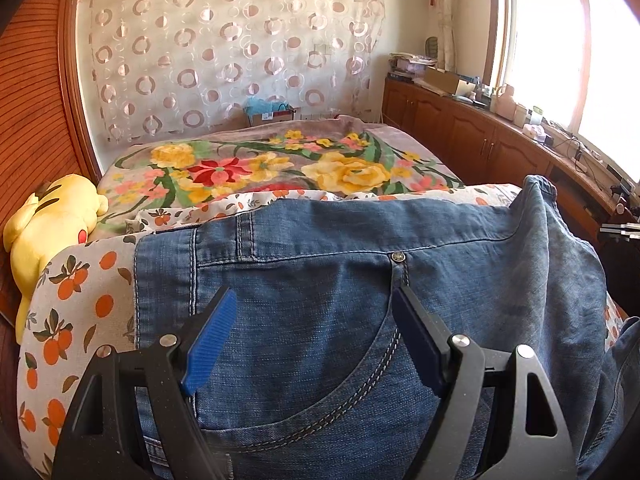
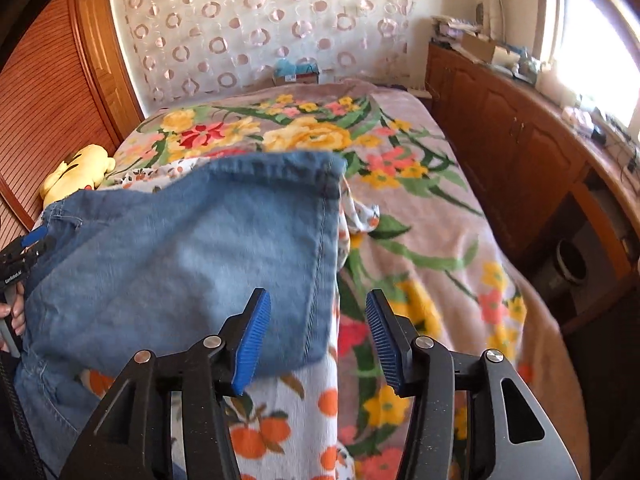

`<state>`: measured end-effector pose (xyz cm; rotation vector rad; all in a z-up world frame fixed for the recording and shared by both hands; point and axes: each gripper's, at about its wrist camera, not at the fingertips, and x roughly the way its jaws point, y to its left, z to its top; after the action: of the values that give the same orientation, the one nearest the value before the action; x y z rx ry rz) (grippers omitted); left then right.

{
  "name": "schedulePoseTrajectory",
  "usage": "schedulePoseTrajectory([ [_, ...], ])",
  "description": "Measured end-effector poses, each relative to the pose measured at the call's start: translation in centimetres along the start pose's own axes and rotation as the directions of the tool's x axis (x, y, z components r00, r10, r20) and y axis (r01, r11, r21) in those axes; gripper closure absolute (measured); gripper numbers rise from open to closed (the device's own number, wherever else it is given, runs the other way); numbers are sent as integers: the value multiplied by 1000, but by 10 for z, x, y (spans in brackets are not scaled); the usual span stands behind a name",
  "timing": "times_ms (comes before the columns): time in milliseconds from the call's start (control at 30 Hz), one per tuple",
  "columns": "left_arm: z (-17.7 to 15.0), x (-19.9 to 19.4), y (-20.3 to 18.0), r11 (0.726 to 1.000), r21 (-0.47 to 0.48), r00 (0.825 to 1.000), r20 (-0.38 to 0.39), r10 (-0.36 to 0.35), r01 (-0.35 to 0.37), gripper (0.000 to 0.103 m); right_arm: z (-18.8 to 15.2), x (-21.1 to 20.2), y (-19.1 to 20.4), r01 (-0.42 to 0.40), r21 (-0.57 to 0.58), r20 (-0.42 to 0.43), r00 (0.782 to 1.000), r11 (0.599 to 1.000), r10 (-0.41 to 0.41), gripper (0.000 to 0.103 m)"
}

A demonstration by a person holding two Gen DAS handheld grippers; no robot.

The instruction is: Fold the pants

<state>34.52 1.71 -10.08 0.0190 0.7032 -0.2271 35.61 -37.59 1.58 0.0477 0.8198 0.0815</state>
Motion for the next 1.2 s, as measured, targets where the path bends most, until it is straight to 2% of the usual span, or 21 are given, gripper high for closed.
schedulePoseTrajectory([
  [200,-1,0,1,1000,0,1000,-2,-2,2,23,-8,11,-4,-73,82,-56,995,994,78,51],
  [300,-1,0,1,1000,1,1000,-4,-3,3,23,1,12,-6,-99,98,-48,993,990,104,54],
  [433,-1,1,0,1000,2,1000,-3,-2,2,23,12,5,7,-96,30,-8,995,995,97,99],
  [533,-1,1,1,1000,1,1000,-5,-3,3,23,23,1,26,-121,-54,13,992,991,122,102],
  [700,-1,1,0,1000,-1,1000,-6,-3,3,23,47,-1,69,-194,-157,32,979,969,201,103],
  [800,-2,2,0,1000,-1,1000,-7,-4,4,23,51,5,84,-195,-201,32,978,960,205,103],
  [1067,-5,2,-1,1000,9,1000,-5,0,0,23,42,13,57,-110,-135,45,992,985,117,102],
  [1100,-7,2,-3,1000,10,1000,-4,0,0,23,41,10,59,-94,-129,44,994,987,101,99],
  [1167,-8,2,-3,1000,12,1000,-2,0,0,23,36,4,56,-61,-110,32,997,992,65,87],
  [1200,-9,1,-4,1000,14,1000,0,1,-1,23,33,2,52,-40,-97,29,999,994,43,76],
])
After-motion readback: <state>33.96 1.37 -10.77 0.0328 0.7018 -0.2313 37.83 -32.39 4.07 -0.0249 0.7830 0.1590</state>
